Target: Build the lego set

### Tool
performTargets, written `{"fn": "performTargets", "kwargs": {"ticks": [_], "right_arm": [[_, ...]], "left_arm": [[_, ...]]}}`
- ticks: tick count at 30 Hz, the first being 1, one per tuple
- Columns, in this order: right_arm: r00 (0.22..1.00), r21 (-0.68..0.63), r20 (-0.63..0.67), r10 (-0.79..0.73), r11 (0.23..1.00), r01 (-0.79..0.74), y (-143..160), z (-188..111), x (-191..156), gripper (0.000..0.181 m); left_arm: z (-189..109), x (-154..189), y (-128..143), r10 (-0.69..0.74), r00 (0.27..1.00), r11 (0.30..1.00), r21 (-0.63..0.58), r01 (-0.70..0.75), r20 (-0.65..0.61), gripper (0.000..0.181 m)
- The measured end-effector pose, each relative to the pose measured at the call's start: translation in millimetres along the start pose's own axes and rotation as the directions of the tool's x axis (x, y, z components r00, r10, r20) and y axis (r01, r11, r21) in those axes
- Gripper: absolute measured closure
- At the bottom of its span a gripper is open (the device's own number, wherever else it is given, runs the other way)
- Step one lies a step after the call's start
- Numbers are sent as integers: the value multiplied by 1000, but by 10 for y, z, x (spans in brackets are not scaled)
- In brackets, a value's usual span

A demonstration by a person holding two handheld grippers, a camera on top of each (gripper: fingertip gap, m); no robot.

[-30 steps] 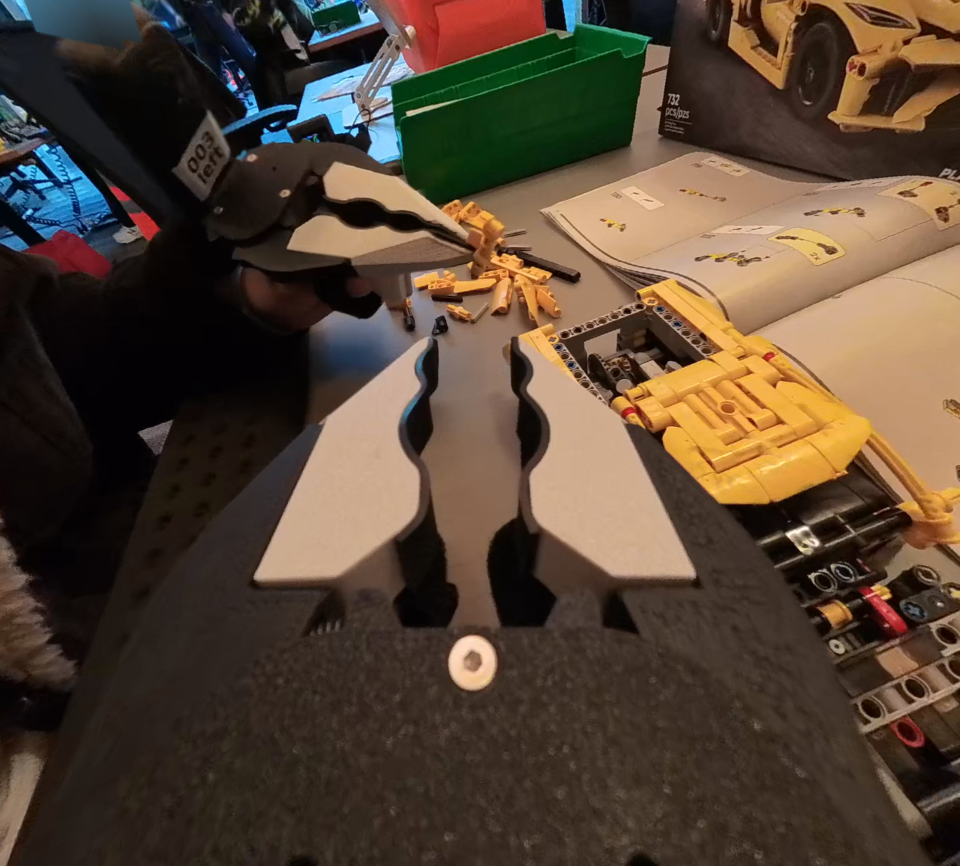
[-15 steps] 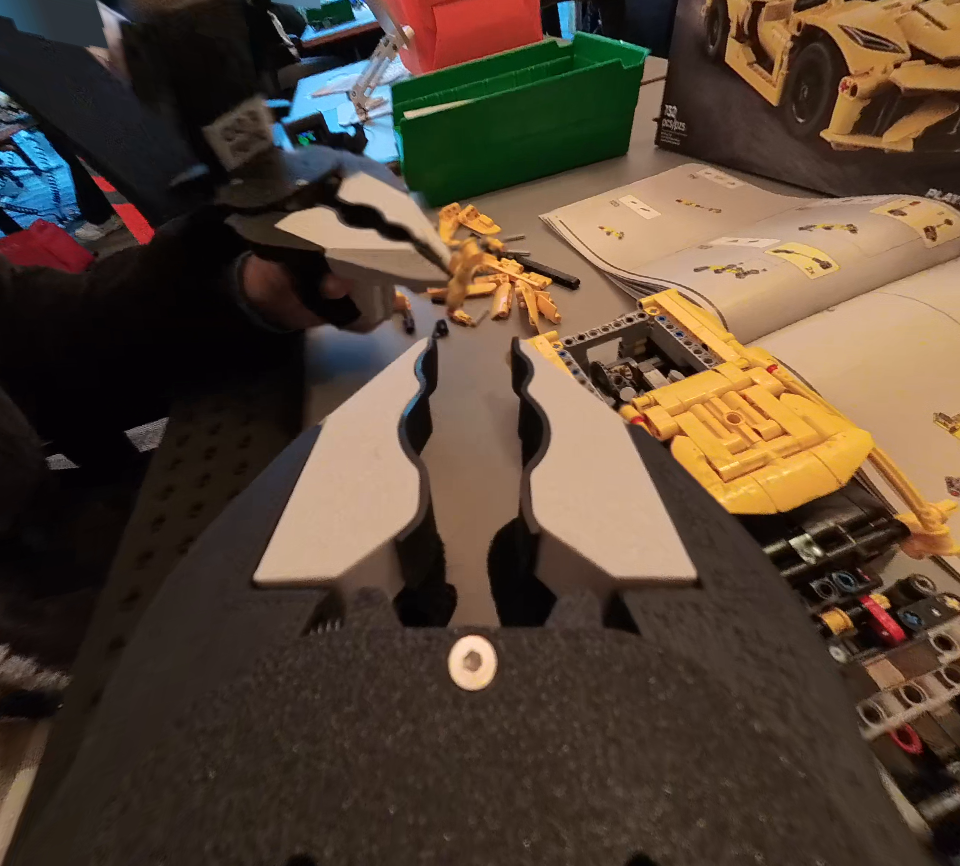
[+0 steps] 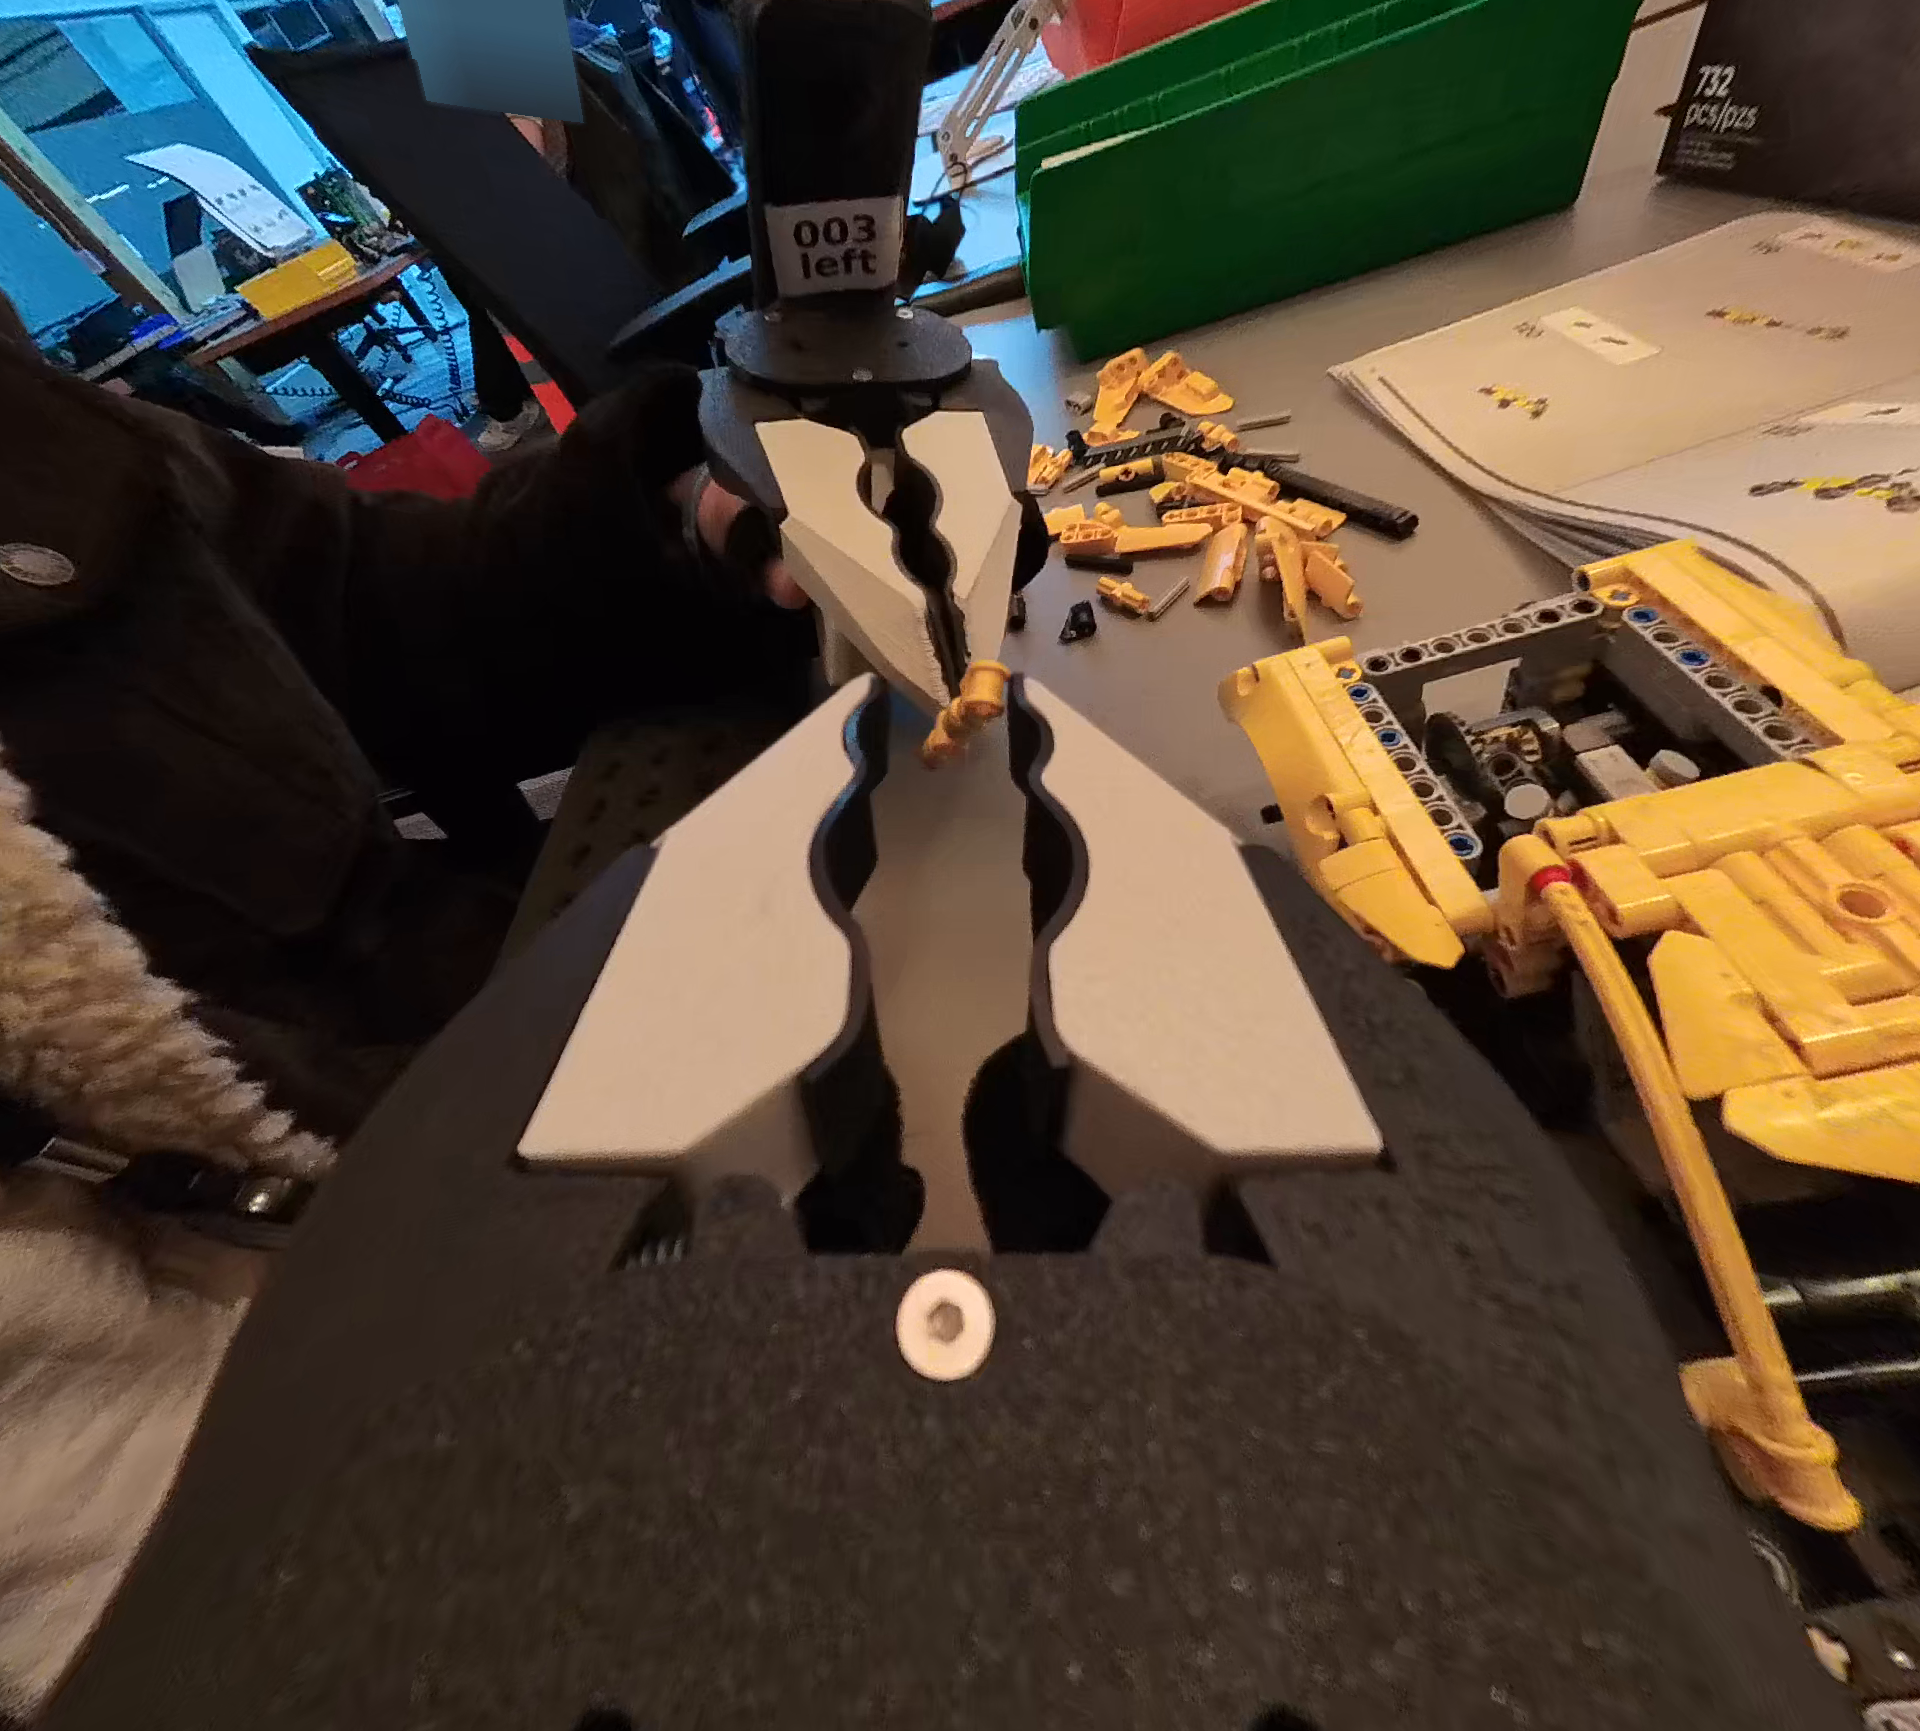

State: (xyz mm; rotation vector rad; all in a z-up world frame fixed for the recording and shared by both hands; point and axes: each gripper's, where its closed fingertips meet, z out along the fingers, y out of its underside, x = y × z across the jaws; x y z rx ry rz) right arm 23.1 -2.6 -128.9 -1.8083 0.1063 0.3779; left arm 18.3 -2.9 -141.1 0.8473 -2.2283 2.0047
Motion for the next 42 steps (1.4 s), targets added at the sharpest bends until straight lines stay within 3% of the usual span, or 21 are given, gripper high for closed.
{"fn": "performTargets", "kwargs": {"ticks": [9,12,14,17,22,24,27,31,36,39,42], "right_arm": [[998,-25,16,59,998,-59,29,-17,28,175],[981,-42,7,193,980,-193,40,-25,113,175],[967,-15,-68,245,969,-247,40,-60,257,176],[930,38,-78,359,933,-357,8,-94,324,176],[854,121,16,521,847,-518,-61,-54,307,176],[824,158,72,562,809,-566,-115,-53,283,176],[821,172,86,565,803,-571,-142,-48,261,176],[812,162,96,575,796,-583,-123,-27,244,176],[846,136,72,528,835,-533,-107,-69,260,170],[914,183,-58,402,904,-387,-184,-233,429,156],[935,198,-193,298,945,-261,-231,-423,602,154]], "left_arm": [[12,16,21,1,1000,1000,-12,-1,-10,180],[2,-82,-8,59,995,998,4,-59,82,180],[-9,-176,-19,133,974,991,-8,-134,183,169],[3,-198,-67,280,917,959,-42,-279,284,157],[9,-132,-206,544,723,825,-112,-554,425,157],[8,-115,-240,587,671,788,-130,-602,453,157],[18,-114,-230,609,652,772,-149,-618,452,166],[7,-152,-216,605,653,778,-161,-608,456,174],[45,-150,-123,549,737,830,-150,-538,393,174],[151,-99,77,494,824,869,-184,-459,278,174],[259,-105,396,448,877,870,-309,-384,175,174]]}}
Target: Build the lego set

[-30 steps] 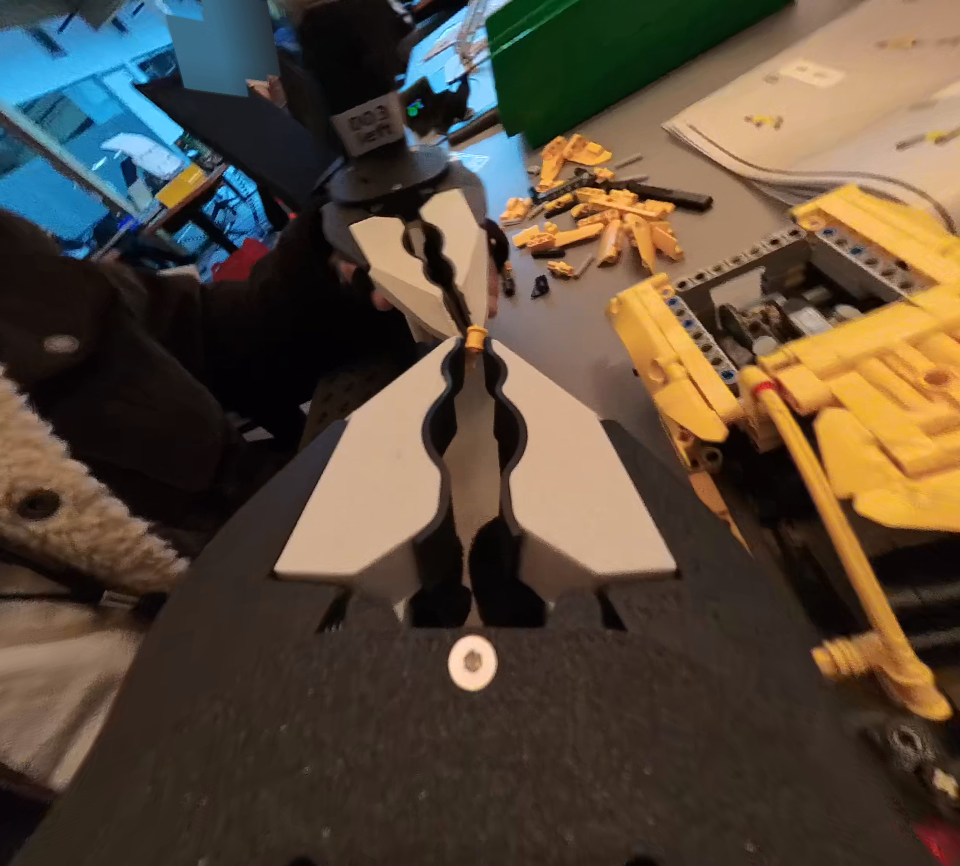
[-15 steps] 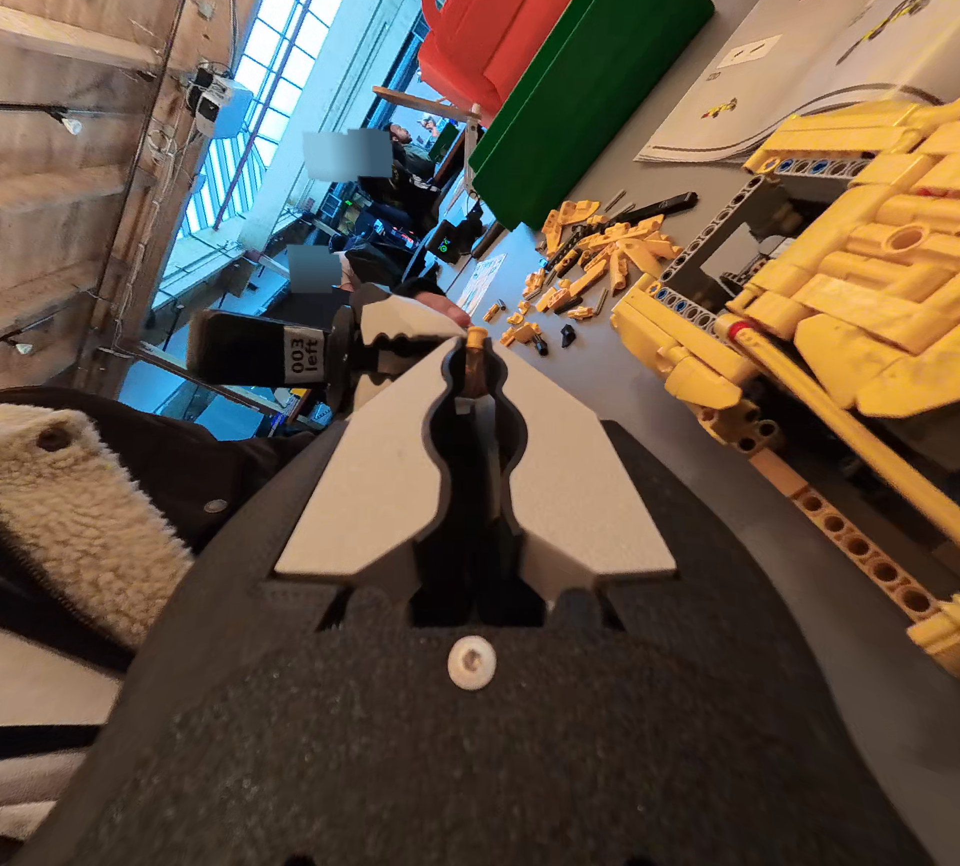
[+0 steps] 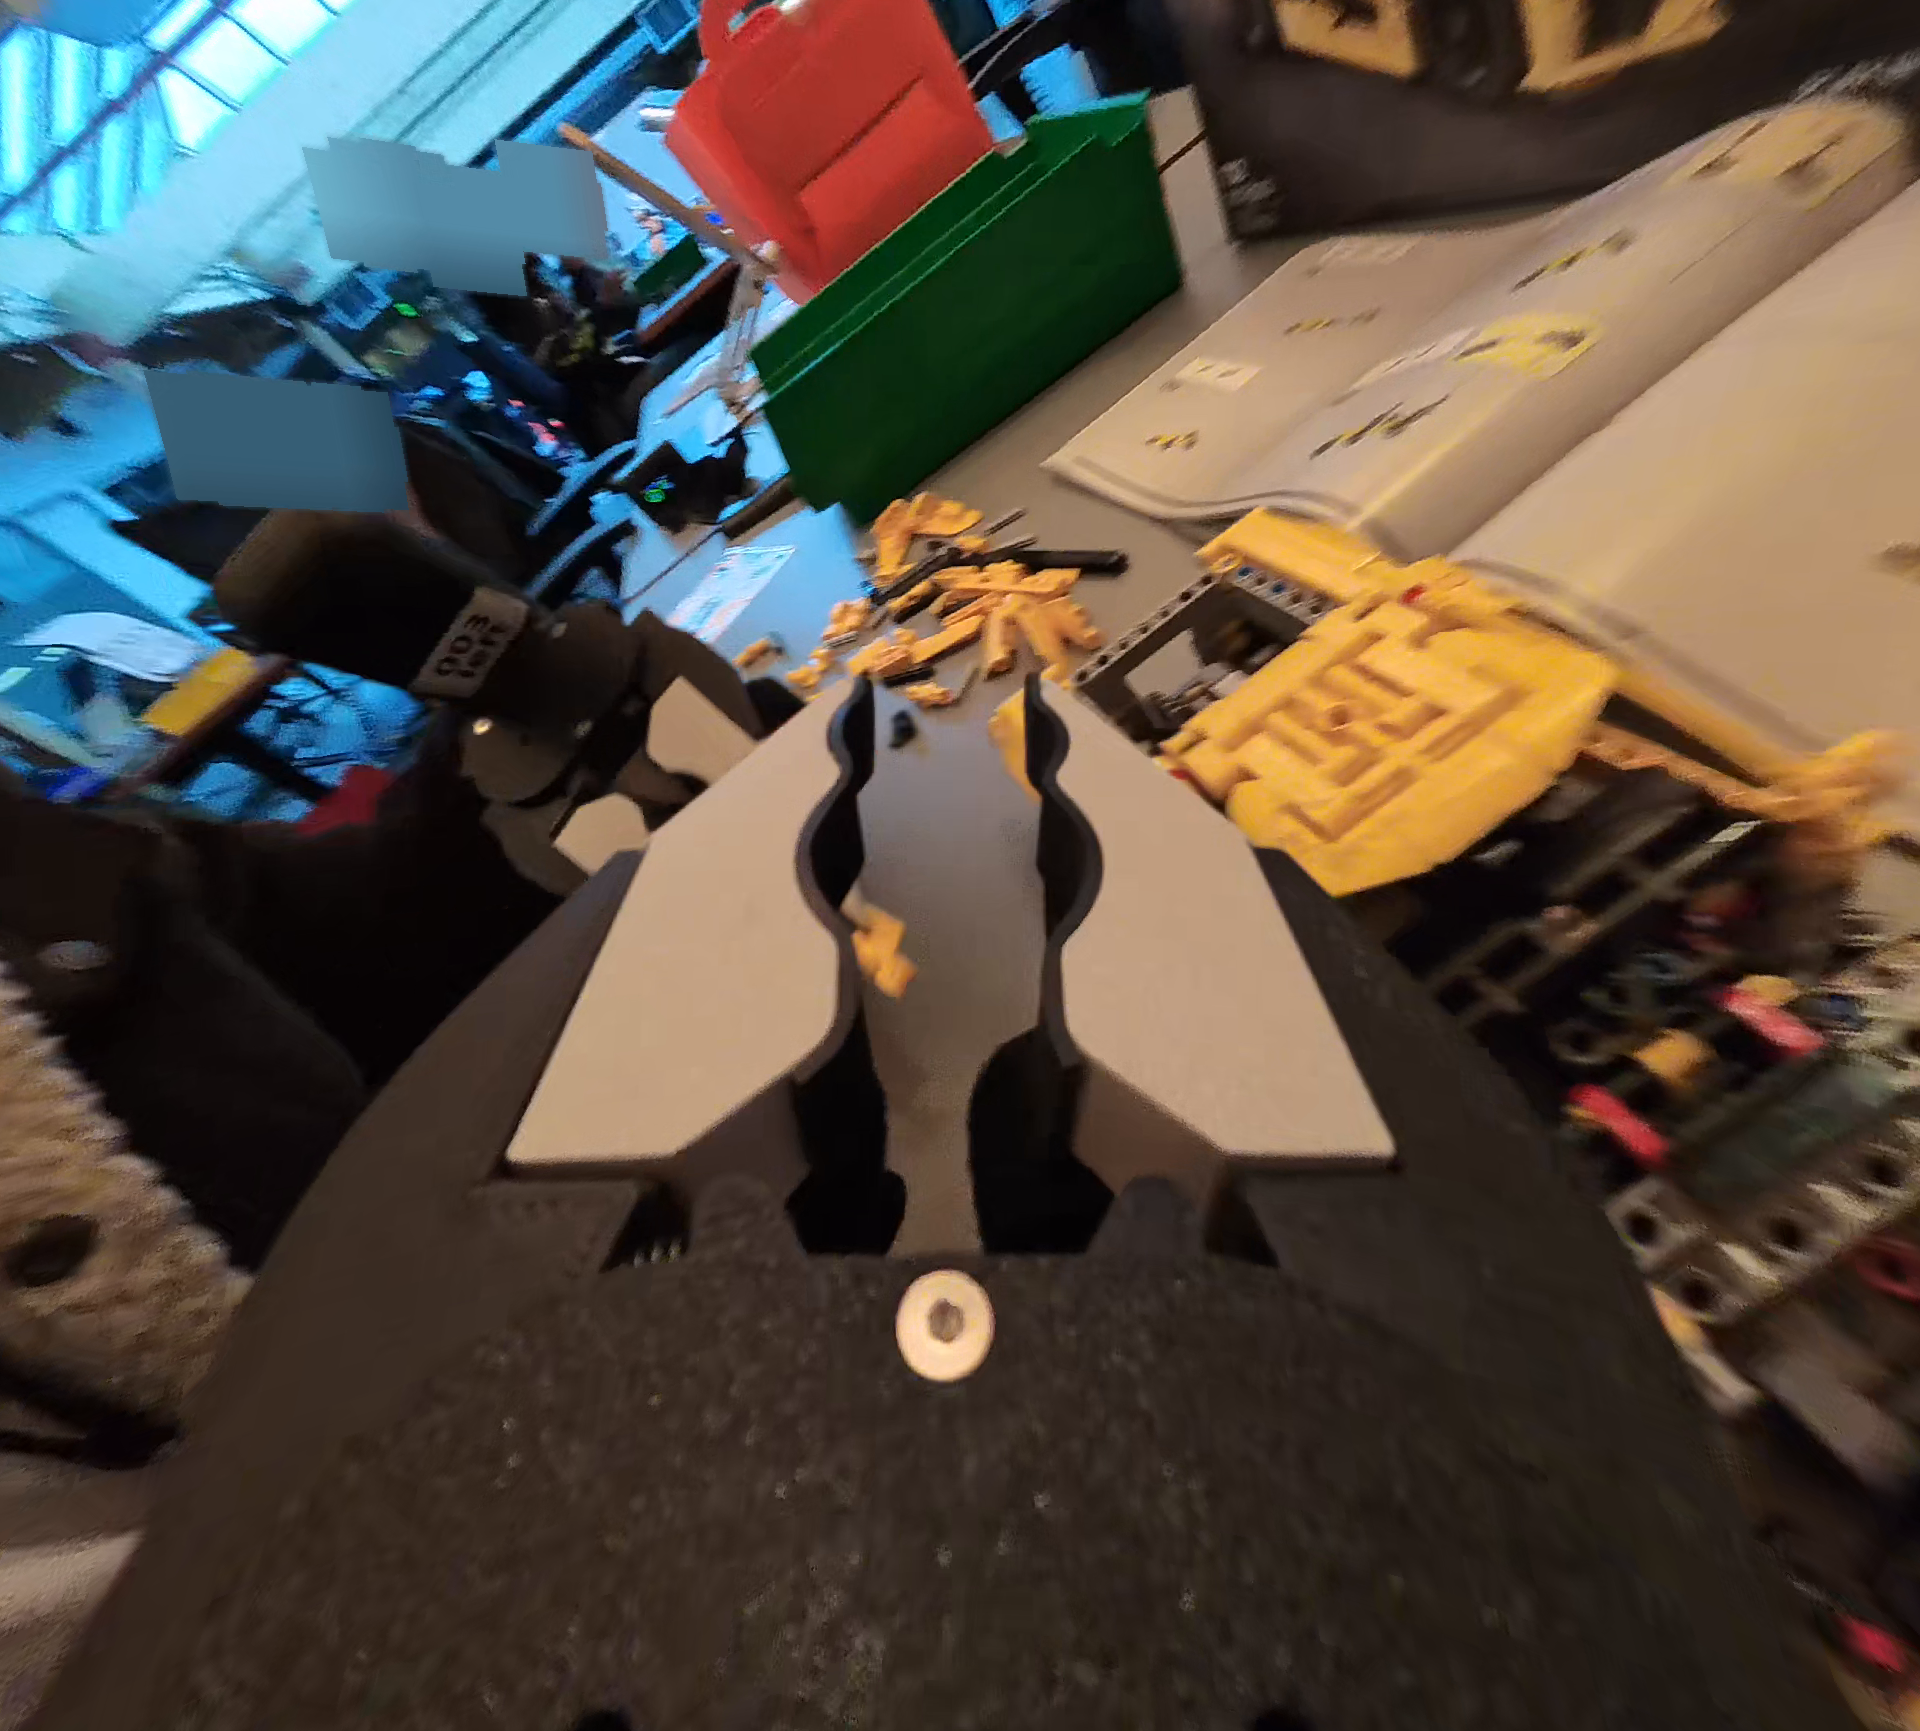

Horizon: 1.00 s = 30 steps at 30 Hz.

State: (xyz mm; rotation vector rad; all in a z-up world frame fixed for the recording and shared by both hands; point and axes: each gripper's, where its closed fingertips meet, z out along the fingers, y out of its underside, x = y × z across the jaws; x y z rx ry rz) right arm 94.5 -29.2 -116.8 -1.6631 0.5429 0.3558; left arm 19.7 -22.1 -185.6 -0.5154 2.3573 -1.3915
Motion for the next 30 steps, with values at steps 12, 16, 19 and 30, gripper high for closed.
{"fn": "performTargets", "kwargs": {"ticks": [12,16,19,30], "right_arm": [[985,-59,-106,-138,989,133,133,37,166,148],[962,-82,-160,-221,974,210,234,-113,162,142],[949,-27,-265,-172,985,171,218,-509,191,140],[538,-101,-836,-111,994,47,603,-3669,1372,151]], "left_arm": [[165,122,335,-8,999,980,-201,-2,-52,174],[173,100,360,-26,999,976,-218,16,-42,173],[170,79,354,-46,998,976,-215,37,-38,173],[-488,-1066,-131,-569,806,795,362,487,166,146]]}}
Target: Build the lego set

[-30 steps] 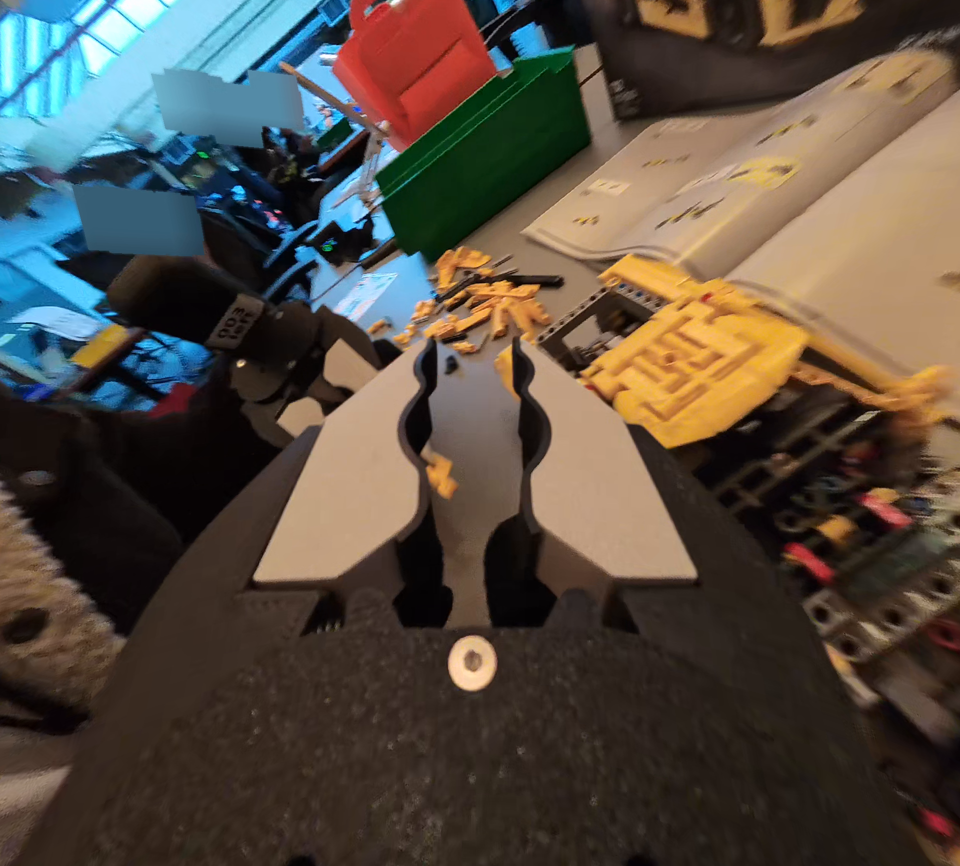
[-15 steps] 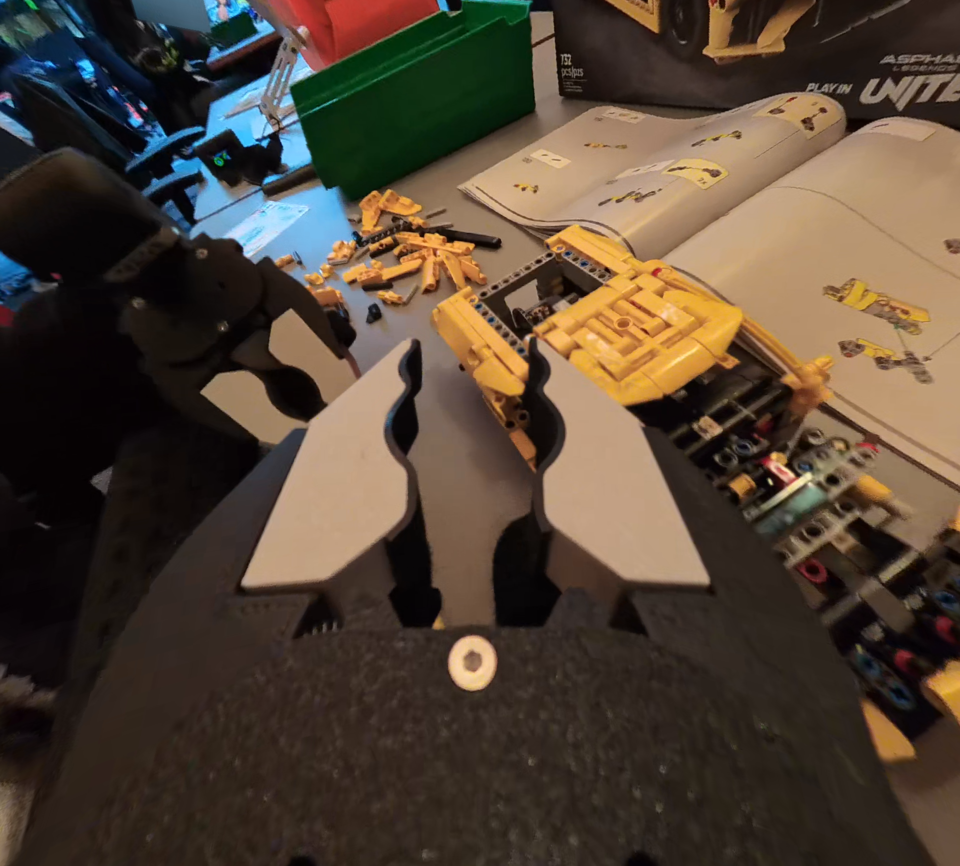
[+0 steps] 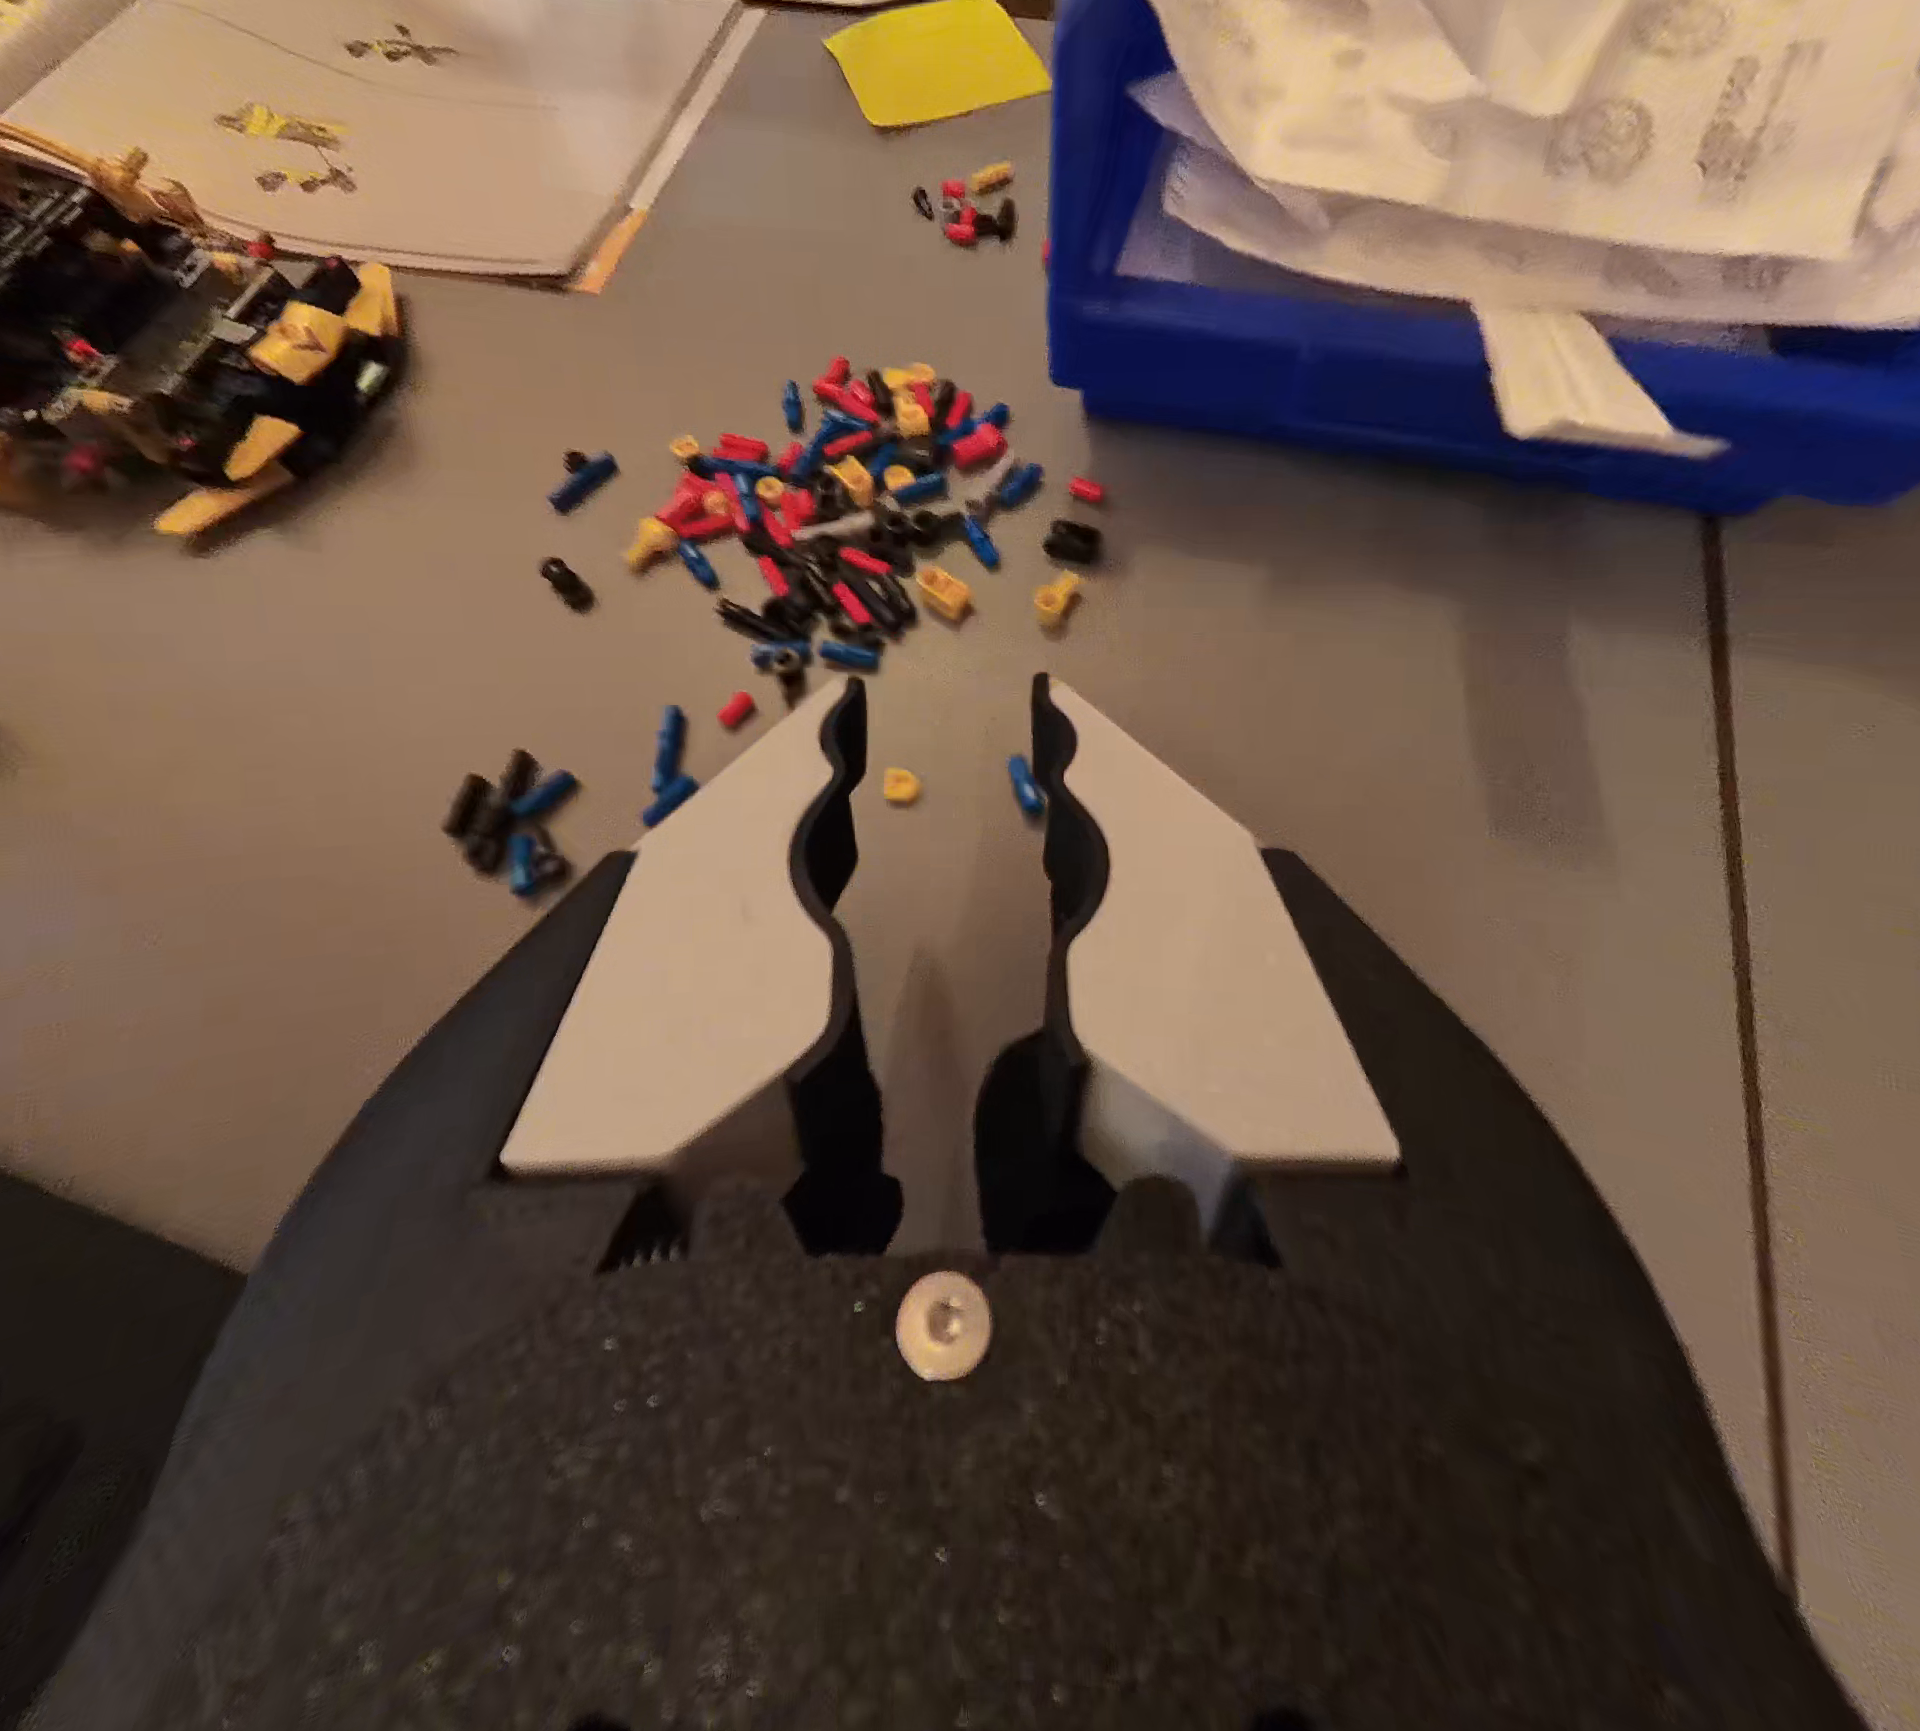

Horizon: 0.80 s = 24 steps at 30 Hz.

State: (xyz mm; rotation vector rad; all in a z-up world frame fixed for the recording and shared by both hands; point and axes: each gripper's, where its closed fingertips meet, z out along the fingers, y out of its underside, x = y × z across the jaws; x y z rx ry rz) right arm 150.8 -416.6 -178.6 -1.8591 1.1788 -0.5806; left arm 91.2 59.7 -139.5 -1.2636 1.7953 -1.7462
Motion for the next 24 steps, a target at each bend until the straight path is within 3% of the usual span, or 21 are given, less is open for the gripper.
{"fn": "performTargets", "kwargs": {"ticks": [5,8,16,20,24], "right_arm": [[991,-59,-36,-130,990,128,189,35,220,154],[991,-89,33,-126,988,129,301,83,208,156],[984,-151,75,-165,973,174,422,251,203,158],[982,-163,81,-173,969,184,416,281,206,178],[964,-137,211,-163,971,195,237,232,-186,178]], "left_arm": [[-245,-534,-178,-77,979,992,109,57,187,146],[-322,-659,-203,-130,967,985,139,101,218,146],[-174,-593,41,-134,977,990,-14,138,168,146],[-165,-622,54,-66,972,996,-35,76,225,146],[-211,-632,-49,-9,965,1000,0,10,263,146]]}}
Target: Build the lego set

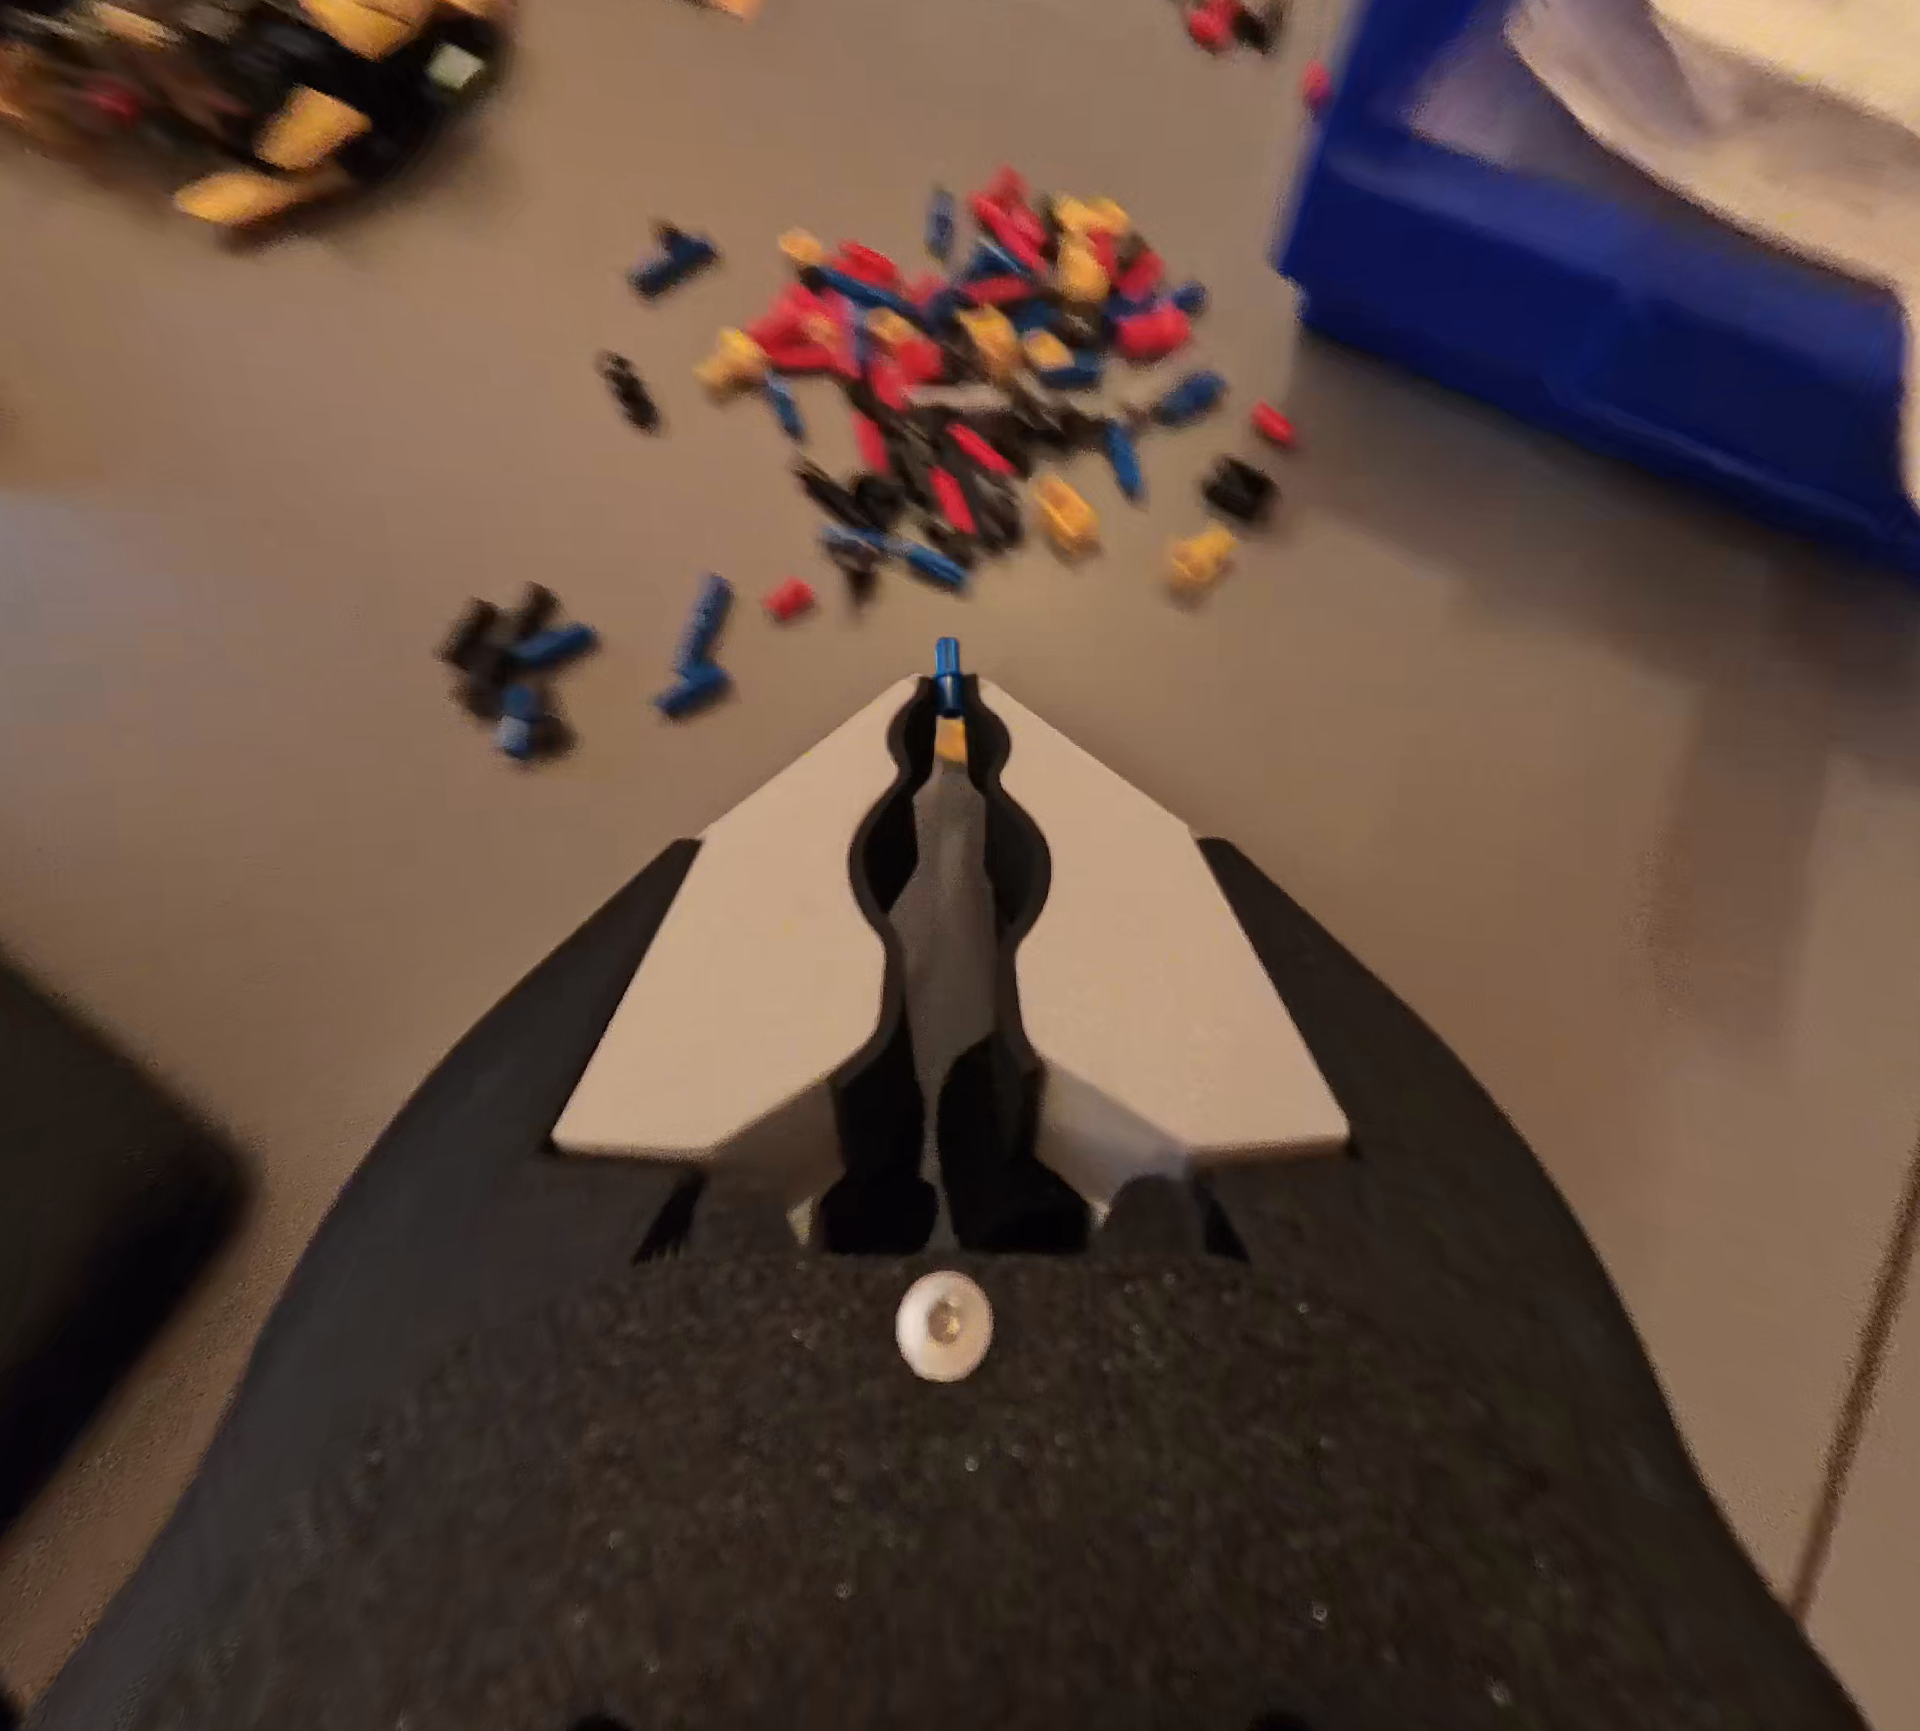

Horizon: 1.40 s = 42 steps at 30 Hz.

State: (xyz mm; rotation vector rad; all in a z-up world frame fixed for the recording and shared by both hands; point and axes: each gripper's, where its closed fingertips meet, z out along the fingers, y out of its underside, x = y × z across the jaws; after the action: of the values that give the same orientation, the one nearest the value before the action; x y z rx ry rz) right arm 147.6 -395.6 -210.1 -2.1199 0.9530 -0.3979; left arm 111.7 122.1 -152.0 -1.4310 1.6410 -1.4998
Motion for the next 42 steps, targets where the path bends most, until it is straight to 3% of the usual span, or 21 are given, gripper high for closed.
{"fn": "performTargets", "kwargs": {"ticks": [2,6,9,13,23,35,38,42], "right_arm": [[994,50,65,-92,995,89,-240,29,-384,178],[932,151,271,-242,967,207,-661,207,-1495,178],[858,170,411,-309,950,260,-782,433,-2276,177],[798,181,481,-364,931,316,-899,711,-2812,177],[761,44,514,-396,898,437,-901,1253,-3009,177],[763,51,530,-372,911,408,-926,1220,-2996,170],[806,102,476,-351,933,346,-1071,1015,-2750,169],[922,103,280,-269,963,250,-1102,763,-1855,165]], "left_arm": [[-17,-37,-26,-6,1000,1000,14,6,18,146],[-55,-84,-90,-14,999,999,53,12,39,146],[-57,-120,-65,11,997,999,44,-14,70,146],[-26,-107,27,94,990,996,-10,-93,104,146],[-21,-28,130,264,953,964,-65,-257,151,146],[-56,8,85,207,971,978,-33,-205,116,146],[-66,19,60,177,979,984,-17,-176,99,146],[-78,53,11,116,992,993,12,-117,54,146]]}}
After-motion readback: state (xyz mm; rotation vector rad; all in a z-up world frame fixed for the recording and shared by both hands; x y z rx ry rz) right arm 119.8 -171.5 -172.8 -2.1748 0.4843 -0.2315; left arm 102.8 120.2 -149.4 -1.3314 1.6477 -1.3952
